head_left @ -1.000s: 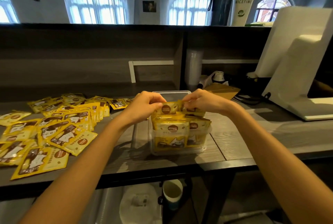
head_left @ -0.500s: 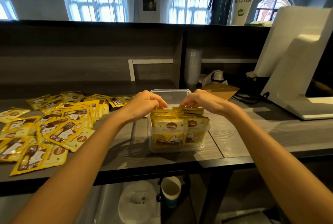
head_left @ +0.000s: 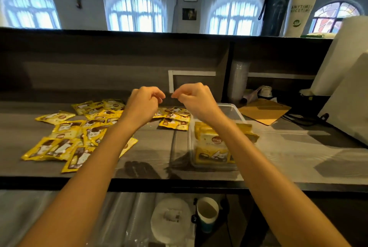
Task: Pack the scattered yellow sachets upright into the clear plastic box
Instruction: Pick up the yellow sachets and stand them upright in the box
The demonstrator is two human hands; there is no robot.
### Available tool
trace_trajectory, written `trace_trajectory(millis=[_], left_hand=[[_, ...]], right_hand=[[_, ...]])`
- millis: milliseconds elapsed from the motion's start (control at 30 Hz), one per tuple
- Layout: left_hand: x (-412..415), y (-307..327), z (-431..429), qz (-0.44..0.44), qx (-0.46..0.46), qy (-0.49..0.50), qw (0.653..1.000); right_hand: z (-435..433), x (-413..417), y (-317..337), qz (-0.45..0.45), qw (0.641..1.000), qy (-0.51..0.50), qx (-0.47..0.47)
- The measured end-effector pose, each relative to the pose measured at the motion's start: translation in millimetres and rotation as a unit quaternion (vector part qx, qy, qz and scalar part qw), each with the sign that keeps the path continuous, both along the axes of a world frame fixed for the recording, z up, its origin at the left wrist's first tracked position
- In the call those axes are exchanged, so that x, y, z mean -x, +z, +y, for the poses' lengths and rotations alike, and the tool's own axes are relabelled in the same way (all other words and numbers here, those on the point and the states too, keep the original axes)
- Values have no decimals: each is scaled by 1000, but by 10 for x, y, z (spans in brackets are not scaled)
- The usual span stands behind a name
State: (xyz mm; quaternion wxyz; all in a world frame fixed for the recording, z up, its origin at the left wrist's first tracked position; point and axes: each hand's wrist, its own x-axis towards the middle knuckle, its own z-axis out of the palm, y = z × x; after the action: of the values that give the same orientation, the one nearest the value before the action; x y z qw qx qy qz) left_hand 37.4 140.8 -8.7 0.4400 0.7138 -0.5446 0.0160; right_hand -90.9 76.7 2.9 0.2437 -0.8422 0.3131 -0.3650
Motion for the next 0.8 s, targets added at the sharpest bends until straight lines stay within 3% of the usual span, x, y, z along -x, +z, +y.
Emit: trace_trajectory(millis=[167, 367, 467, 600, 800], left_hand=[[-493, -270, 334, 37, -38, 101, 993], [-980, -738, 572, 61, -137, 165, 975], [-1119, -901, 627, 50, -200, 189, 960], [-1173, -1036, 665, 36, -217, 161, 962], [-1185, -1005, 649, 58, -289, 40, 955]], right_hand=[[171, -530, -348, 1, 996, 6, -93], [358, -1031, -844, 167, 973, 103, -119], [464, -1190, -985, 216, 964, 140, -61], [418, -1214, -1076, 243, 961, 127, -25], [140, -997, -1110, 203, 978, -28, -39]])
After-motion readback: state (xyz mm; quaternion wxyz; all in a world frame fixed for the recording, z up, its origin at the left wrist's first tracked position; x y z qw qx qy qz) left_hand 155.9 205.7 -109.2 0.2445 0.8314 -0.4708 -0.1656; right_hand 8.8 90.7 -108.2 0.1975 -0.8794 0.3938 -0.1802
